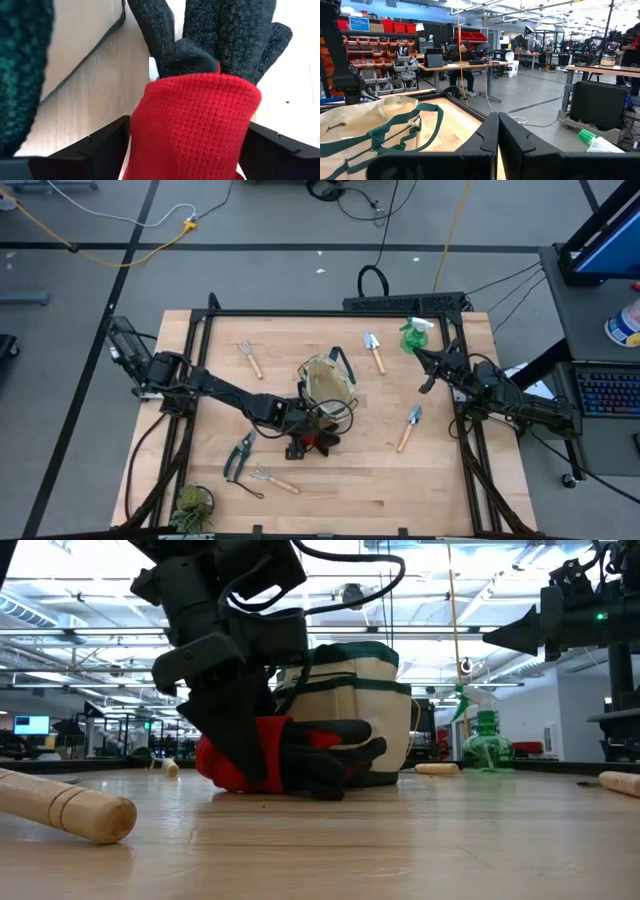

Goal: Pick & Place Garden tools in Gardening bag
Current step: Put the gloves into the gardening bag

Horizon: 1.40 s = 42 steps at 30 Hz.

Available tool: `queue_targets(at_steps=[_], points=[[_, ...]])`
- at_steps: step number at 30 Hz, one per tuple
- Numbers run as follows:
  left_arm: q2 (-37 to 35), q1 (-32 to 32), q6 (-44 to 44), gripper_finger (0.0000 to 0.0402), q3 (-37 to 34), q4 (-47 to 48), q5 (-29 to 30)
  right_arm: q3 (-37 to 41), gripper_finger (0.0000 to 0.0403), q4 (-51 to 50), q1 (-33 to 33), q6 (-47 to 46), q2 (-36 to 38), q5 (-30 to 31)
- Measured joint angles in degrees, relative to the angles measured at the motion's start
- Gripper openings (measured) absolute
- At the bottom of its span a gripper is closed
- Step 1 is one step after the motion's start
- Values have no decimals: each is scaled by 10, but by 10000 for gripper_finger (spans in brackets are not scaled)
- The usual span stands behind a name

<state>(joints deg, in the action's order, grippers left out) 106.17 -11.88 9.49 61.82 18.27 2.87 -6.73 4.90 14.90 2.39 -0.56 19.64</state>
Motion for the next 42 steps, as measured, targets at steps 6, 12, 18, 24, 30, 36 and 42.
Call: queue_targets(at_steps=[6, 12, 18, 24, 30, 36, 42], points=[[0, -1, -1, 324, 0, 0, 0, 0, 0, 0, 0, 0, 0, 0], [-1, -3, 10, 324, 0, 0, -16, 0, 0, 0, 0, 0, 0, 0], [-1, -3, 34, 324, 0, -1, -15, 0, 0, 0, 0, 0, 0, 0], [-1, -3, 41, 324, 0, -1, -14, 0, 0, 0, 0, 0, 0, 0], [-1, -3, 26, 324, 1, -1, 2, 0, 0, 0, 0, -1, 0, 0], [-1, -9, 21, 324, 1, -1, 12, 0, 0, 0, 0, -1, 0, 0], [-1, -23, -2, 324, 1, -1, 5, 0, 0, 0, 0, -1, 0, 0]])
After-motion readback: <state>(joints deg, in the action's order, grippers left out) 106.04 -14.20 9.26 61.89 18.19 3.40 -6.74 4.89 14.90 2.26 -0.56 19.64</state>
